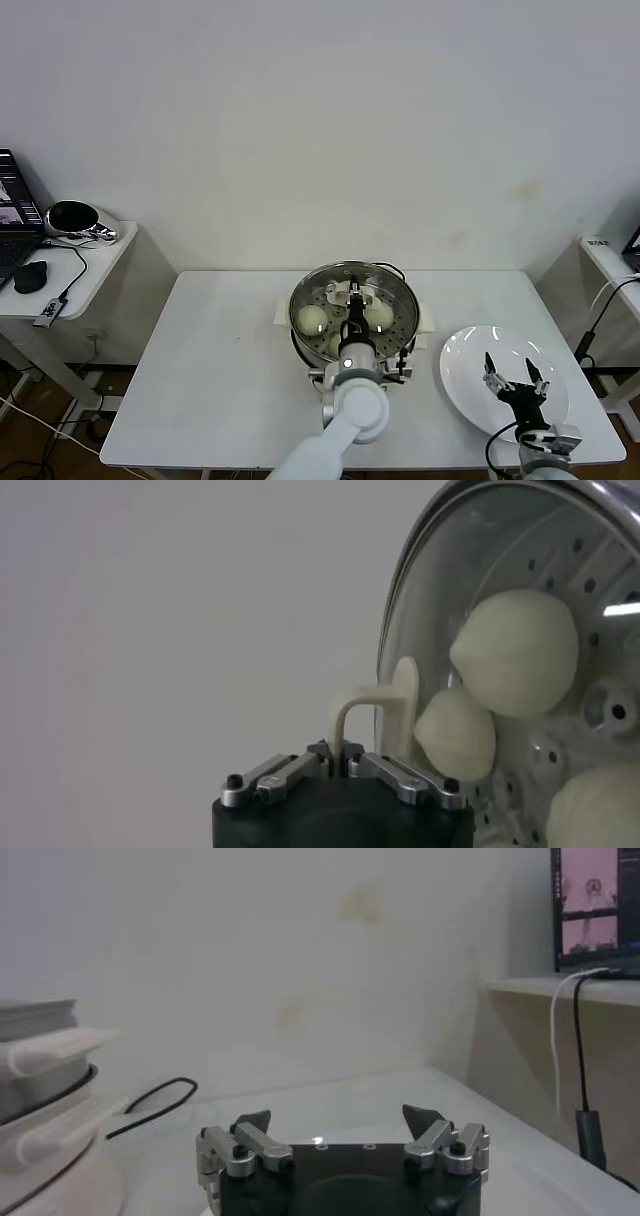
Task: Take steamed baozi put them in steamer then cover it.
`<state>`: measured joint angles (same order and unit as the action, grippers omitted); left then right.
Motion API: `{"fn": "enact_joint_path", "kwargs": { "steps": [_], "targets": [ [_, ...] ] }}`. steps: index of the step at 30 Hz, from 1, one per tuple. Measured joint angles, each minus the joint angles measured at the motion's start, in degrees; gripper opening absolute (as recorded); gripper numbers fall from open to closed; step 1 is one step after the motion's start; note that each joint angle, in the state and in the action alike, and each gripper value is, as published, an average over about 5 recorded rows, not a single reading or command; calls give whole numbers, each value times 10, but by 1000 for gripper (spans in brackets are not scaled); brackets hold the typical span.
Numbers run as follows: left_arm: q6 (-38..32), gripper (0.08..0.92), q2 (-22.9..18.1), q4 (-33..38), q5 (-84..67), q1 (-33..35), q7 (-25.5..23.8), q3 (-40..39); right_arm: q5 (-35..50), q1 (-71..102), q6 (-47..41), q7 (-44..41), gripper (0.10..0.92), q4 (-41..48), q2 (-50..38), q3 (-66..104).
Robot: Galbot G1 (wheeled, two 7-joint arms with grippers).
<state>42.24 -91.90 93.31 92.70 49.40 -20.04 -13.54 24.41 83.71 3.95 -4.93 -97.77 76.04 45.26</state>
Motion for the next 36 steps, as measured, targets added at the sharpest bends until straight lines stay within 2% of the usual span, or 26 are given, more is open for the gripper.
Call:
{"fn": "enact_joint_path", "kwargs": {
  "steps": [19, 22, 36],
  "targets": [
    [0, 781, 5, 70, 25, 35, -16, -10, 1, 2, 1, 0, 823, 1, -4, 3],
    [0, 816, 7, 82, 27, 42, -19, -9, 1, 2, 1, 0, 823, 2, -4, 3],
    [0, 823, 34, 145, 26, 81, -19, 1, 1, 5, 2, 0, 823, 1, -3, 2]
  ]
}}
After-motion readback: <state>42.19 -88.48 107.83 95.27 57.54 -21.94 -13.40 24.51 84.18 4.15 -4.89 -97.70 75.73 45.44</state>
